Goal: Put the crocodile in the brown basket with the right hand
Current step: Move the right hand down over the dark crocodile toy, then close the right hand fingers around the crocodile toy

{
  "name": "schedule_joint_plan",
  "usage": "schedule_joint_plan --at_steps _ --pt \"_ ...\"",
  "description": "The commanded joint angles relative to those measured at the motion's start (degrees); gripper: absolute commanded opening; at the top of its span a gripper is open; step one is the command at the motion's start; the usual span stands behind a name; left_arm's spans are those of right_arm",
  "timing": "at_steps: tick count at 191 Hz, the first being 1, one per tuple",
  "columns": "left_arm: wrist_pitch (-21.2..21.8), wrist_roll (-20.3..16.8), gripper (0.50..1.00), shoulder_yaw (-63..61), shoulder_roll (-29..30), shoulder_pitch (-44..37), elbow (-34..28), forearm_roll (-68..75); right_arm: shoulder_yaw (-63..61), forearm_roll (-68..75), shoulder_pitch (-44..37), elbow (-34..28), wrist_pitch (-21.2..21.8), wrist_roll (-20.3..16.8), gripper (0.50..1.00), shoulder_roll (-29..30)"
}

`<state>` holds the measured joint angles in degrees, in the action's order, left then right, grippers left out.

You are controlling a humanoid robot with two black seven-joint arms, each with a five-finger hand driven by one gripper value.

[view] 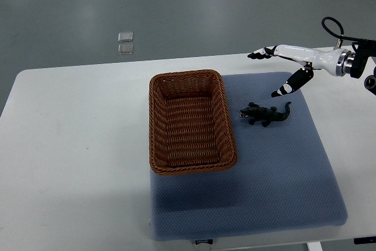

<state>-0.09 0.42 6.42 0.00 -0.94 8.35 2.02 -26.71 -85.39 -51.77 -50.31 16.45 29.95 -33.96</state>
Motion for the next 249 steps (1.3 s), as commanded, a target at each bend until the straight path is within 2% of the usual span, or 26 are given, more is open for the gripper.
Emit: schedule_joint_plan --at_steps 1,60,150,234,249 --pt "0.0 0.0 1.000 0.0 0.0 0.0 0.0 0.0 4.4 -5.0 -1.2 -1.4 -2.9 0.0 0.930 0.2" --pt "0.0 0.0 1.000 0.0 0.0 0.0 0.0 0.0 14.8 -8.8 -3.6 -2.5 -8.1 -0.2 0.930 1.5" --pt "0.0 0.0 1.000 0.0 0.0 0.1 0.0 0.0 19.0 -16.3 -3.5 0.2 -16.4 -0.9 0.930 3.5" --pt "0.0 0.0 1.000 0.0 0.0 0.0 0.0 0.0 20.9 -18.1 -3.1 5.8 -18.2 -0.9 0.913 6.5" --pt "0.0 0.0 1.000 0.0 0.0 0.1 0.0 0.0 20.9 -18.1 -3.2 5.8 -18.2 -0.9 0.872 6.5"
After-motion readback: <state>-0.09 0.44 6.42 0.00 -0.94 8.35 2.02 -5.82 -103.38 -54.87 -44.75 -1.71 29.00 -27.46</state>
